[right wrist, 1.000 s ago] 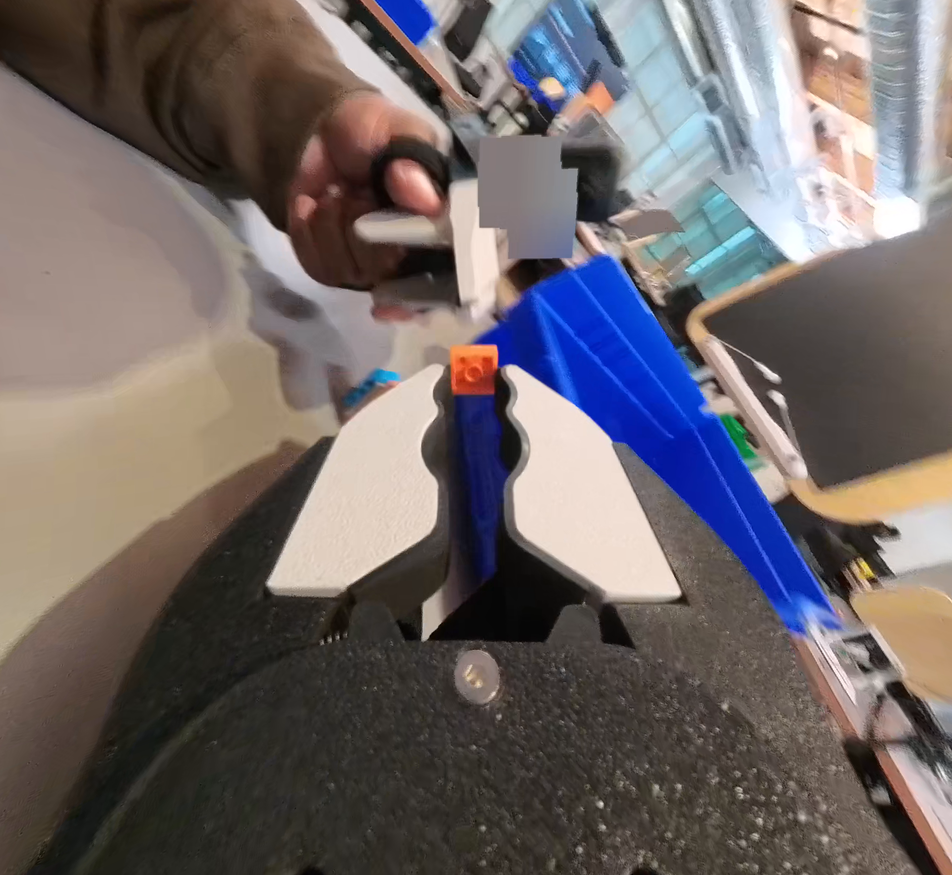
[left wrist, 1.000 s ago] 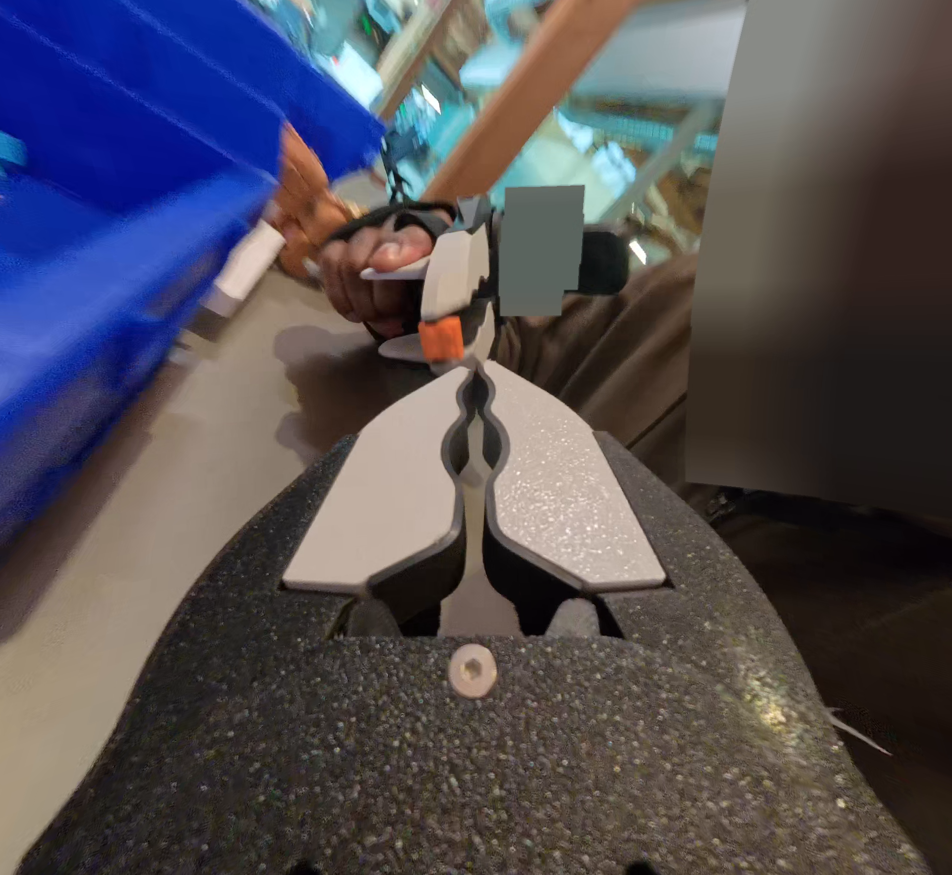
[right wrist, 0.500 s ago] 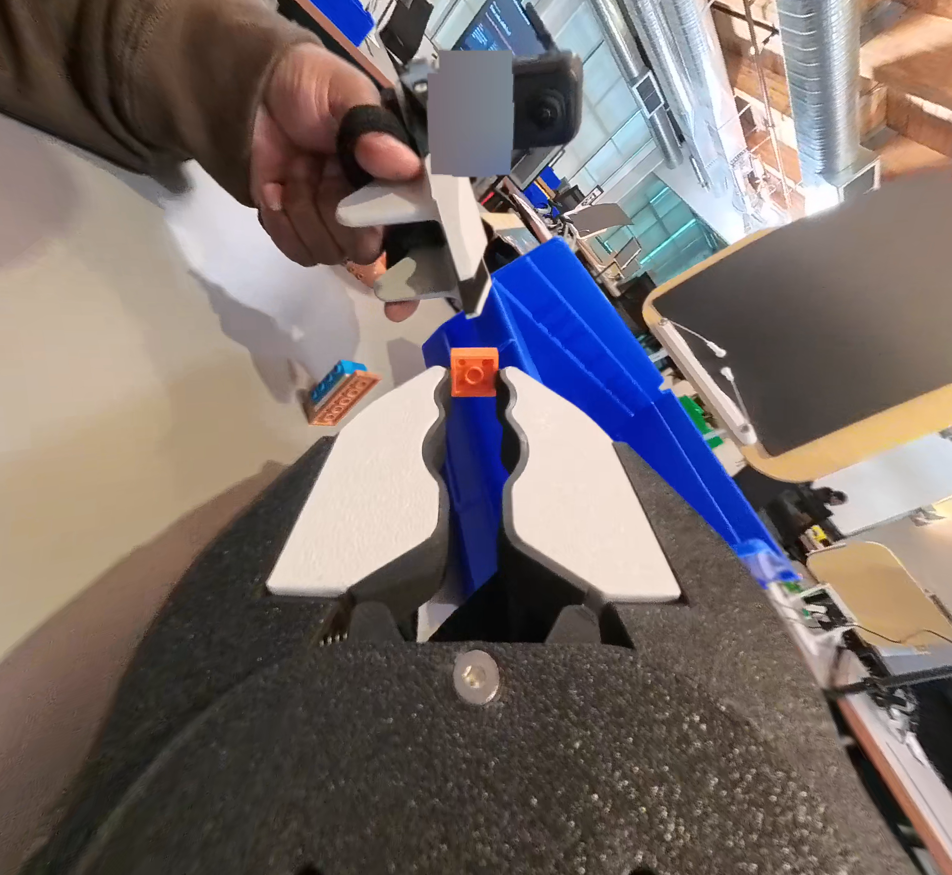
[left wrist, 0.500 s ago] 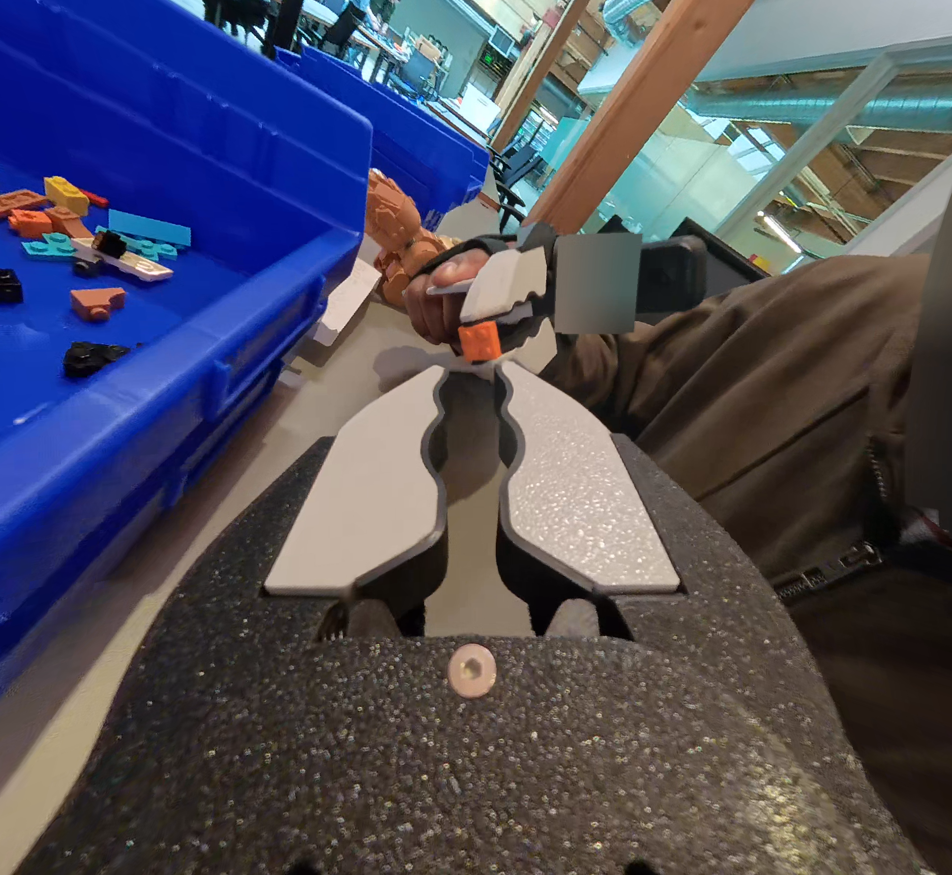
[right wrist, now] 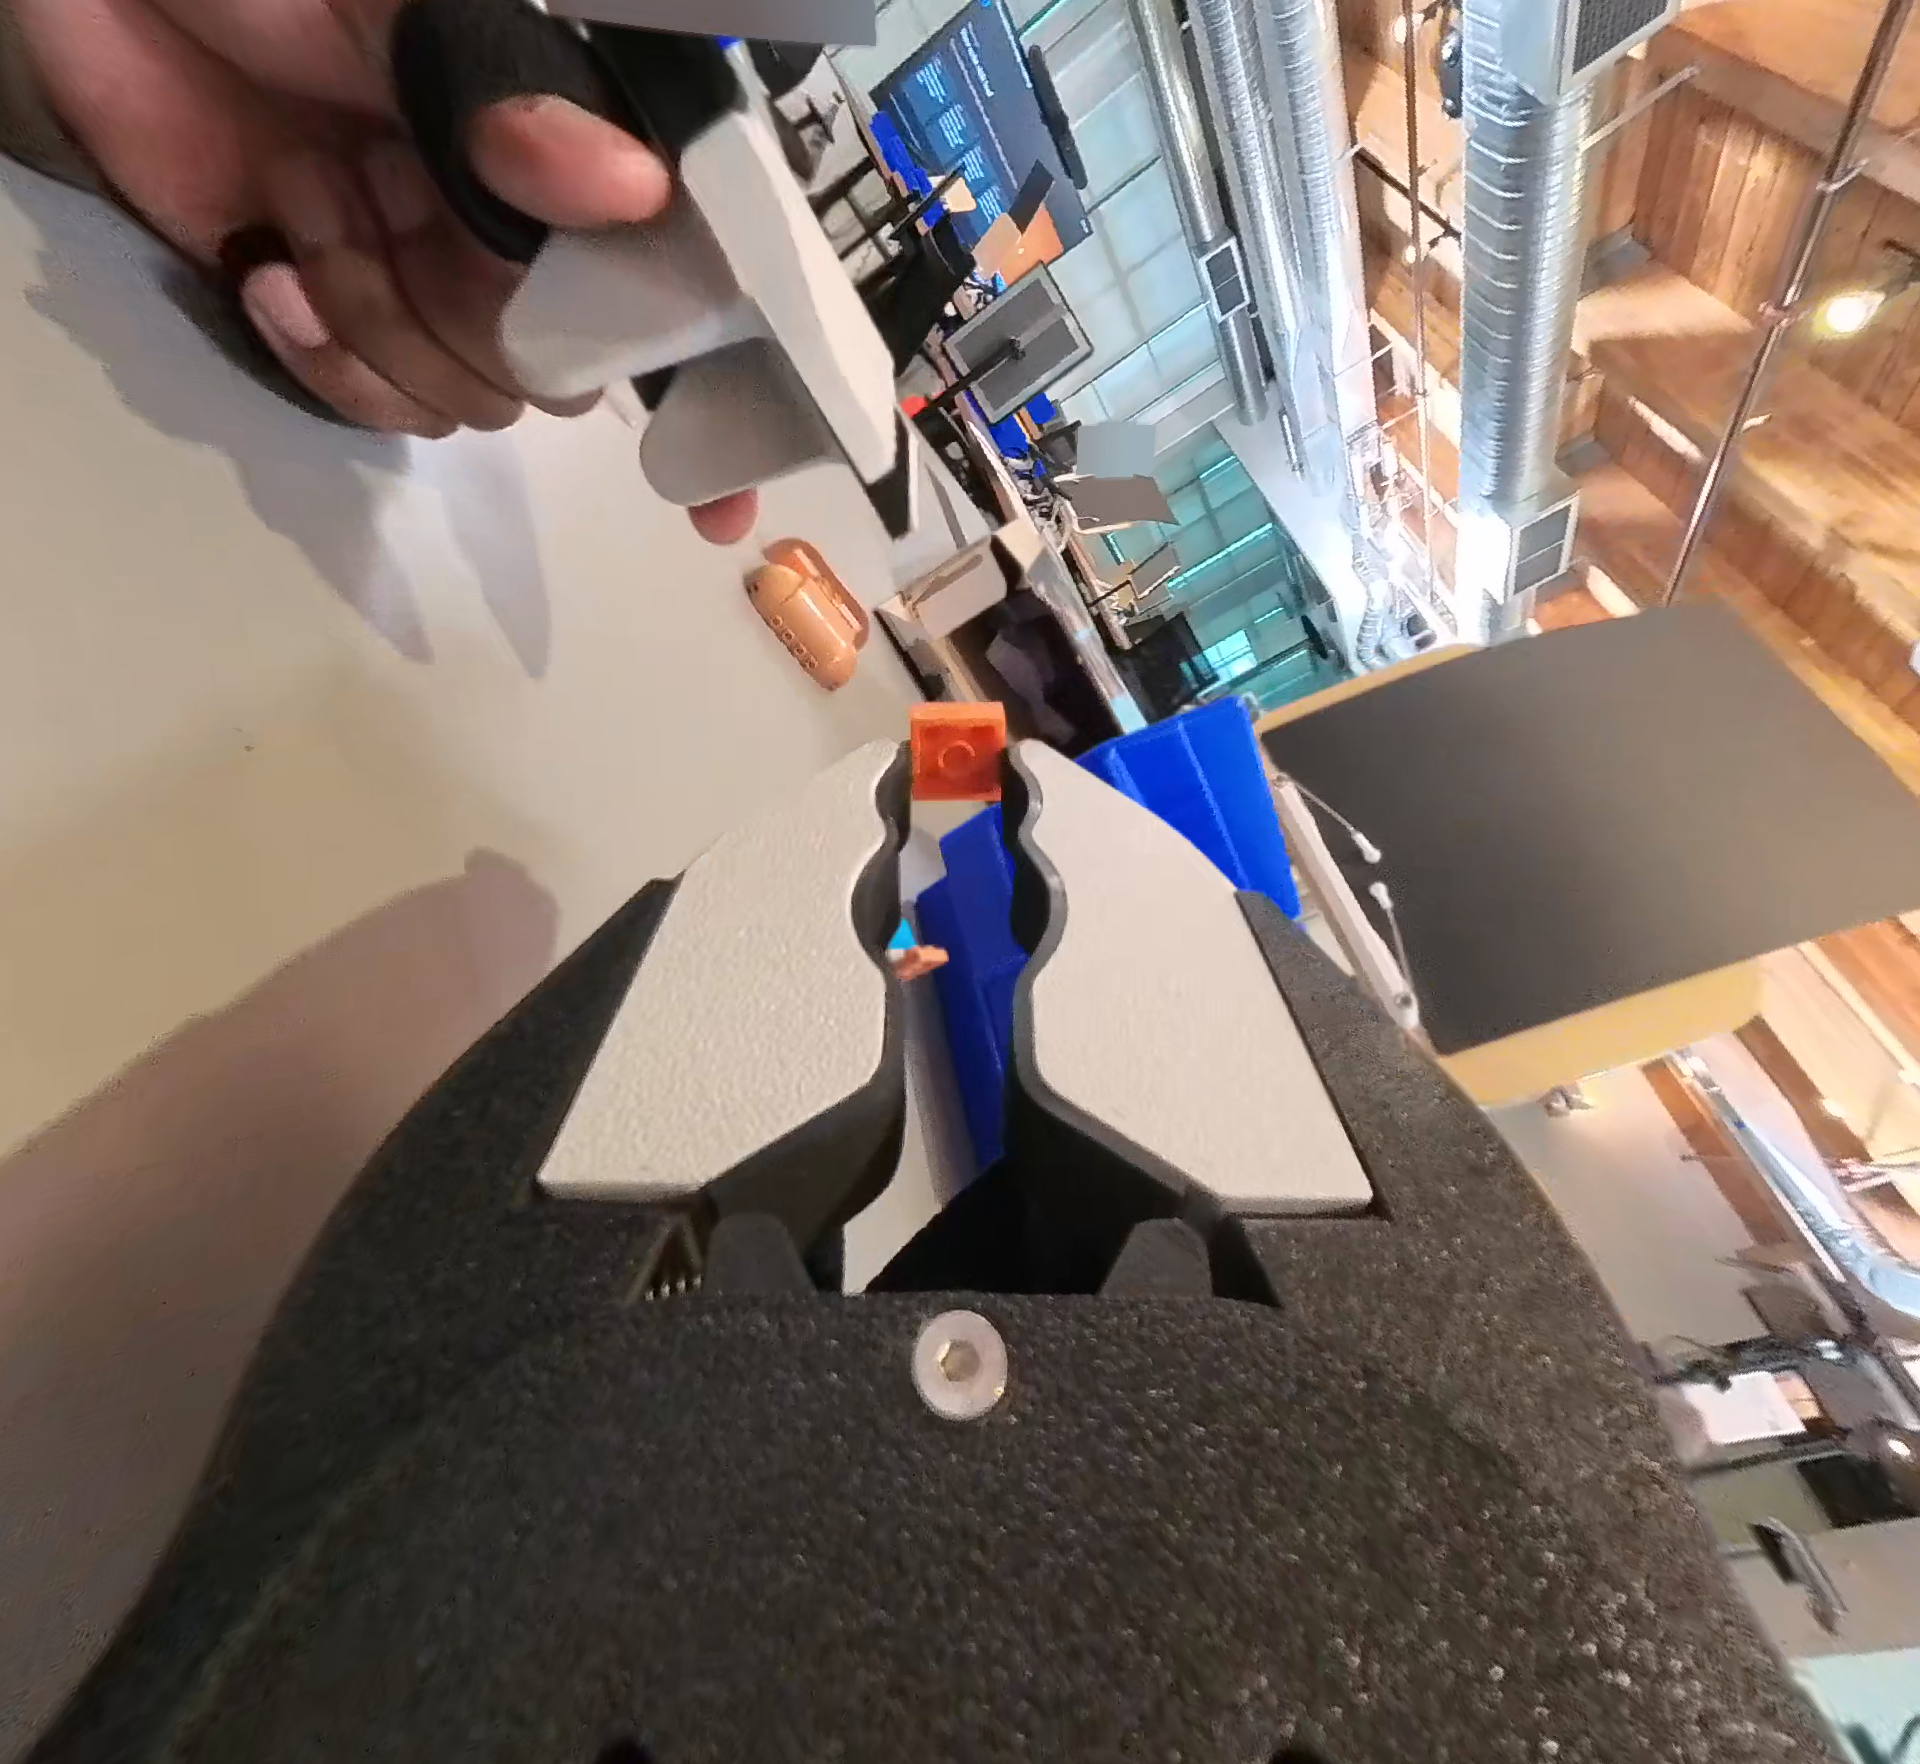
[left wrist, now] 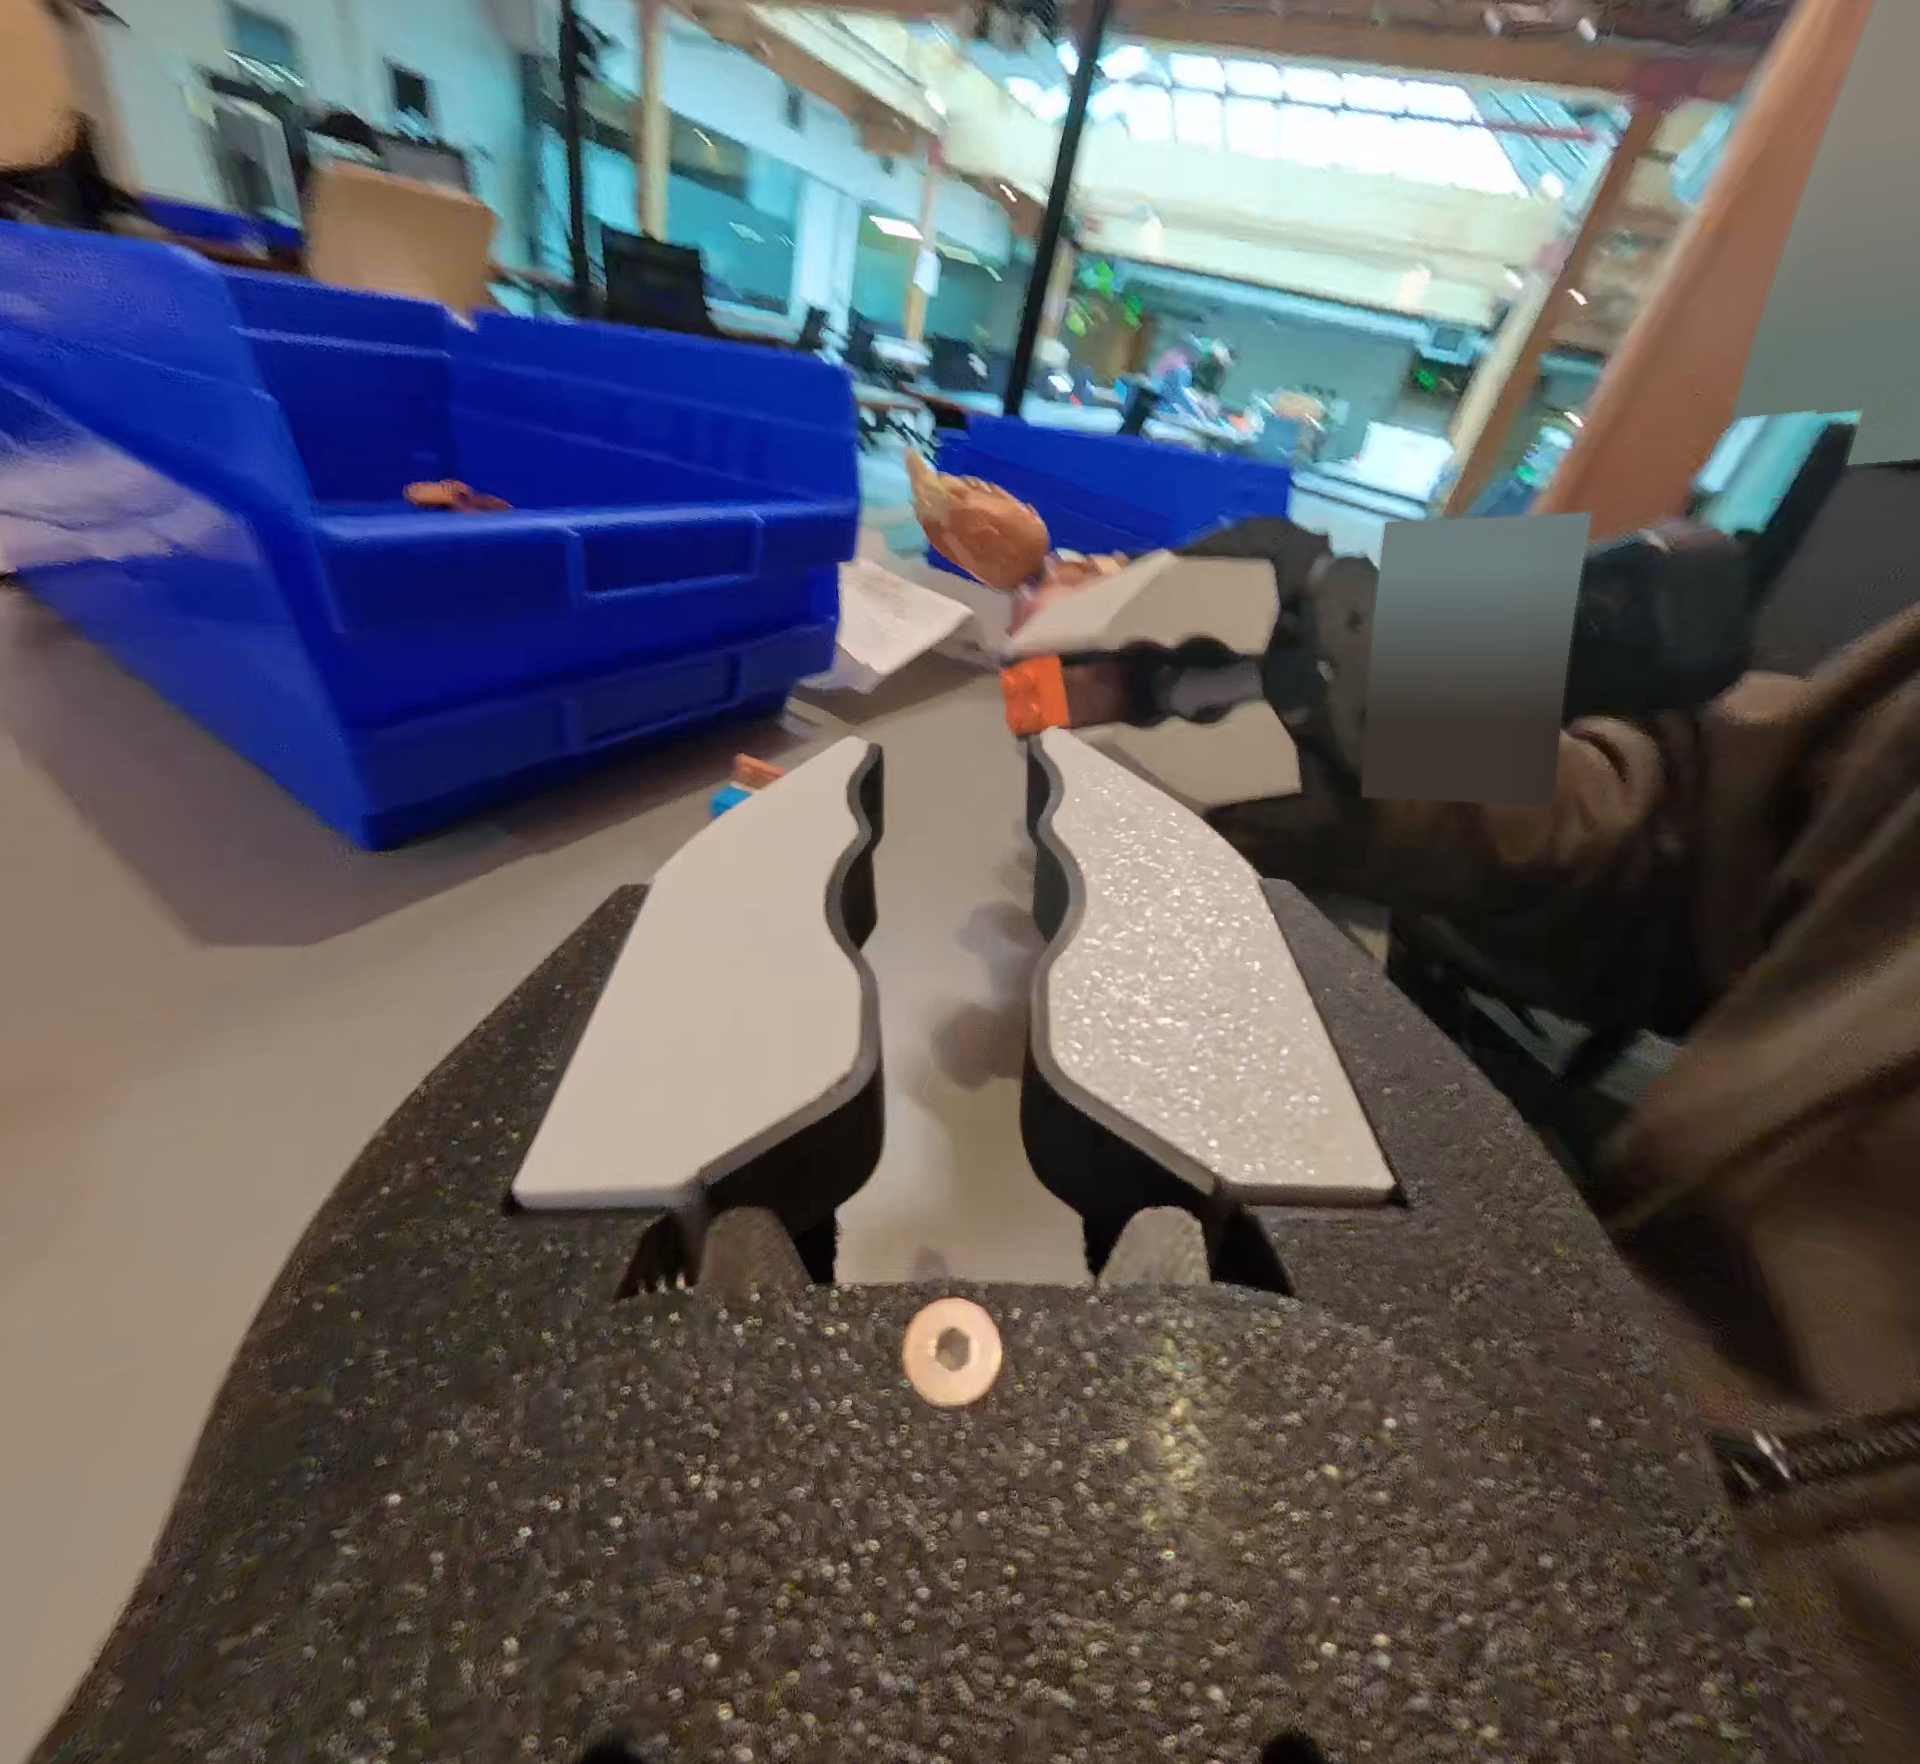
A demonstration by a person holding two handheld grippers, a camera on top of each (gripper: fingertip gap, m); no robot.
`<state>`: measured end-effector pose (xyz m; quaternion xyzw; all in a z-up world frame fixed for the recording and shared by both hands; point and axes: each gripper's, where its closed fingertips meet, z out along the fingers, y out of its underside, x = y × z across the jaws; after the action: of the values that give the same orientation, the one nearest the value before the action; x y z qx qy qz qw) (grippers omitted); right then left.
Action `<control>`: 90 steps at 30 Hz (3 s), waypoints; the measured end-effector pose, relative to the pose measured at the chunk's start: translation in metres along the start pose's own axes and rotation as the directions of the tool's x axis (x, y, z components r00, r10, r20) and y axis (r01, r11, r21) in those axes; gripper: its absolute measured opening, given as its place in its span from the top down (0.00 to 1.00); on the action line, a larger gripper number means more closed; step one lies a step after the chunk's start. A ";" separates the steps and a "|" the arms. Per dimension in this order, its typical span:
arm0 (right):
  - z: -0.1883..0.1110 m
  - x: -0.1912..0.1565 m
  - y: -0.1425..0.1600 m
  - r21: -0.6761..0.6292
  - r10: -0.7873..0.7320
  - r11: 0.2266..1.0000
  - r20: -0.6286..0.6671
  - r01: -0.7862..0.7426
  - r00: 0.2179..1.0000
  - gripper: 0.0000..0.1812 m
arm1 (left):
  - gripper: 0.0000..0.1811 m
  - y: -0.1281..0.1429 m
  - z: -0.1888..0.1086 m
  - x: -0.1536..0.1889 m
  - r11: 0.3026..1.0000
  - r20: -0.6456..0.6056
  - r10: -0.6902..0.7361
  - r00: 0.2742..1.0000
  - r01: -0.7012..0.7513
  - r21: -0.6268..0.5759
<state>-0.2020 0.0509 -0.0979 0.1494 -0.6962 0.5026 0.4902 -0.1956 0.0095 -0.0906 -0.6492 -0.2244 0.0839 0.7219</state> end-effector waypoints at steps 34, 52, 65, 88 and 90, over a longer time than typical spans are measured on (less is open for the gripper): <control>0.013 0.028 -0.060 0.208 0.671 0.670 0.243 -0.713 0.701 0.91 | 0.79 -0.059 0.019 0.012 0.933 -0.084 0.340 0.937 -0.324 0.155; -0.025 0.032 -0.039 0.258 0.757 0.620 0.052 -0.741 0.652 0.91 | 0.80 -0.028 0.042 0.040 0.985 -0.274 -0.001 0.962 0.047 0.163; -0.027 0.002 -0.050 0.105 0.326 0.943 -0.085 -0.317 0.942 0.91 | 0.84 -0.008 0.031 0.069 0.825 -0.607 -0.530 0.592 0.527 -0.205; -0.029 -0.001 -0.058 0.127 0.291 0.952 -0.102 -0.278 0.951 0.91 | 0.91 -0.014 0.024 0.066 0.912 -0.600 -0.360 0.714 0.405 -0.065; -0.029 -0.001 -0.060 0.141 0.301 0.948 -0.096 -0.286 0.949 0.91 | 0.91 -0.012 0.023 0.073 0.932 -0.605 -0.320 0.729 0.357 -0.064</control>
<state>-0.1440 0.0486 -0.0649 0.0449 -0.6481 0.6205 0.4392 -0.1433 0.0589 -0.0624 -0.5688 -0.0933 -0.2550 0.7763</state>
